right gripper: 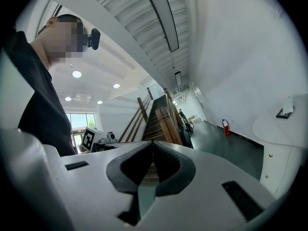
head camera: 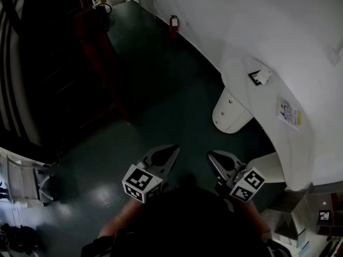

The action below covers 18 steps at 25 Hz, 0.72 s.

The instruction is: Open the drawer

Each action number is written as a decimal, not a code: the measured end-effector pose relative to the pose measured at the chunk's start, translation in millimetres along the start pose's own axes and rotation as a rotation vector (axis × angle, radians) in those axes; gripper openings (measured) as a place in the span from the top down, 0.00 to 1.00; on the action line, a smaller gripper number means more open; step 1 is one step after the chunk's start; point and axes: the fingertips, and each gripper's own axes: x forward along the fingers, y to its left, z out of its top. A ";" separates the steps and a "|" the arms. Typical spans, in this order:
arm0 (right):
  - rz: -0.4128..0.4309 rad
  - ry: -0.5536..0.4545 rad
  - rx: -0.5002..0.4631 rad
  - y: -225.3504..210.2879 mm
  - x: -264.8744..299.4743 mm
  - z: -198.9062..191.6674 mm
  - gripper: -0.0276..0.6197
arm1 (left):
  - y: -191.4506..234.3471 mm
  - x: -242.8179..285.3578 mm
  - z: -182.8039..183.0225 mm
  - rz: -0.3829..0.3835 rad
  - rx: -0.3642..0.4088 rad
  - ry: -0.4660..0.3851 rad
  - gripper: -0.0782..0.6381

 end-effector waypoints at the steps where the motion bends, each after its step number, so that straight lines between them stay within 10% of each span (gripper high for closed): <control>1: -0.004 -0.003 0.004 -12.2 -1.9 4.5 0.93 | 1.9 12.9 1.9 -0.003 0.000 0.004 0.87; 18: -0.230 -0.048 0.085 -168.1 51.6 31.5 0.93 | 89.2 178.5 16.6 -0.253 -0.037 0.083 0.87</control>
